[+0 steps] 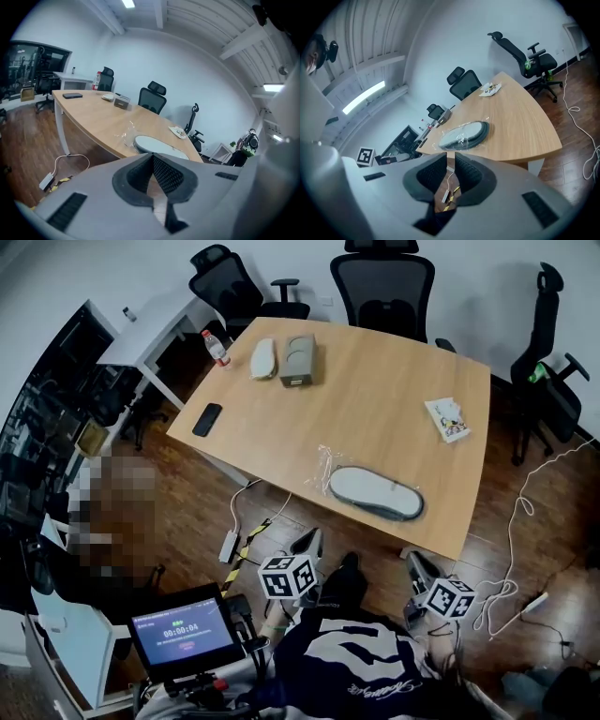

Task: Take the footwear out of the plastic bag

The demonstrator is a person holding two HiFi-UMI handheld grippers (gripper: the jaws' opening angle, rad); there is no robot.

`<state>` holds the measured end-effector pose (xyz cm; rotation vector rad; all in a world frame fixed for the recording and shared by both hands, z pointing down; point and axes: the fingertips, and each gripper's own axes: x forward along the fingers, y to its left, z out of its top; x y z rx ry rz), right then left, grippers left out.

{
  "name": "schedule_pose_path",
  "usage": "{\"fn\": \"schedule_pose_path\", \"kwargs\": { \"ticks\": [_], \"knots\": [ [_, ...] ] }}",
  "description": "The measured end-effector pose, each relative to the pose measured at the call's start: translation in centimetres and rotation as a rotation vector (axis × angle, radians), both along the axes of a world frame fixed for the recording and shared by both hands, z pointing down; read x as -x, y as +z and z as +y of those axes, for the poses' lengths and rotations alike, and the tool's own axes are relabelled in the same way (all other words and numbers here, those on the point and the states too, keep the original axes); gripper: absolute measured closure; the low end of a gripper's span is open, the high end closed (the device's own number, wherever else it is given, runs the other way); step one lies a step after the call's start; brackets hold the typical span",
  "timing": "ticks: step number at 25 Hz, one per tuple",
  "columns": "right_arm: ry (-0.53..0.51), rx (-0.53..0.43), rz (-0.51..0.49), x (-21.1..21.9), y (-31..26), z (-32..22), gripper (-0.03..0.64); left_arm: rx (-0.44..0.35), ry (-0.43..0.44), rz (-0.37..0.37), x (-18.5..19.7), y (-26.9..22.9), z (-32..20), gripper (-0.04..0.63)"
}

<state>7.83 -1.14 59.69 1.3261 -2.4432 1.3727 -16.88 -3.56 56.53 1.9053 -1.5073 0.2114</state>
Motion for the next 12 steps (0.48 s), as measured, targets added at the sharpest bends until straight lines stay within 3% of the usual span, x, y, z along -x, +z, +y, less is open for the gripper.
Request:
{"fn": "schedule_pose_path", "kwargs": {
  "ticks": [4,12],
  "knots": [
    [0.048,0.008,0.001,1.5,-0.3,-4.2,0.577,0.027,0.058,-0.078,2.1,0.7,-5.1,0.594],
    [0.178,0.034,0.033,2.1,-0.1,-9.0,0.565,0.096,0.265,-0.192,3.2,3.9,-12.6,0.594]
  ]
}}
